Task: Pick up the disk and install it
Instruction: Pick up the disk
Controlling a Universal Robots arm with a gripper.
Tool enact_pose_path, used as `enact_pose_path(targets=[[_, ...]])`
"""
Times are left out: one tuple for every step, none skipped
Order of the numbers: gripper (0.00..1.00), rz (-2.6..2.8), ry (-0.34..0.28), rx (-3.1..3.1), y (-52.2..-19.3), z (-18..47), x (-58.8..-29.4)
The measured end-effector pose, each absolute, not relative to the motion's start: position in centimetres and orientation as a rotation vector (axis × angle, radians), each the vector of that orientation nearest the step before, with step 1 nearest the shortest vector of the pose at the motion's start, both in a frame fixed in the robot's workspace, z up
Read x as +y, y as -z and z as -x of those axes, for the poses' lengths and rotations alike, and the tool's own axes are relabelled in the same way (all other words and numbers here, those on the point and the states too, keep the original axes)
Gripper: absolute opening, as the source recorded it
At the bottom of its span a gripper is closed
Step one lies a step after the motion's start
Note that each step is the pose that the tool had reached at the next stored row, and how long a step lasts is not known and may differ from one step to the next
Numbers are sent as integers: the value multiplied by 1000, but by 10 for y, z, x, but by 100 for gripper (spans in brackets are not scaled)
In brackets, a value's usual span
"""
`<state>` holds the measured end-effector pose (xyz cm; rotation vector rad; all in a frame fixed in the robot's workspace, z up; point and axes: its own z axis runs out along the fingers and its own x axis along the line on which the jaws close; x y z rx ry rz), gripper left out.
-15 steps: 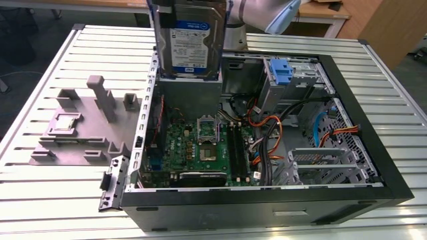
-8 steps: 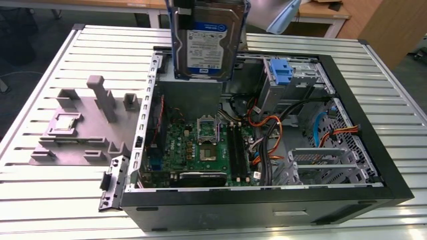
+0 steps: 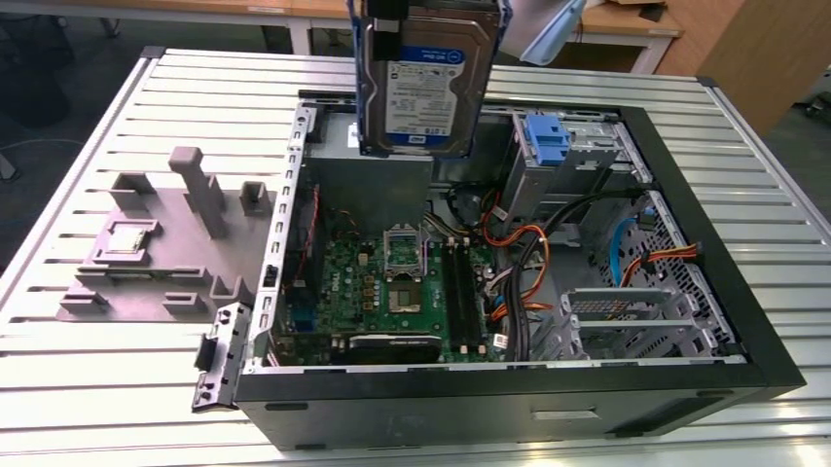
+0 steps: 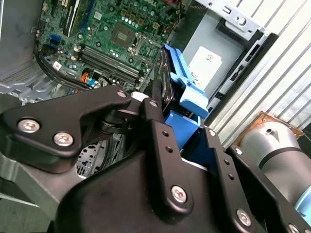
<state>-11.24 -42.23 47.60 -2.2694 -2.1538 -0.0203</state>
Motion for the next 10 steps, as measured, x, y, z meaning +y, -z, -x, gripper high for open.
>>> enact_pose_path(targets=[[37,2270,22,-2155,-476,111,-423],[37,2271,24,-2156,-476,110,-424],[37,2272,25,-2156,-475,110,-425],[37,2272,26,-2156,-475,110,-427],[37,2271,27,-2156,-474,110,-430],[37,2271,28,-2156,-474,110,-431],[37,2271,28,-2156,-474,110,-432],[37,2271,28,-2156,-474,110,-432],[37,2271,28,-2156,-474,110,-432],[37,2271,27,-2156,-474,110,-432]])
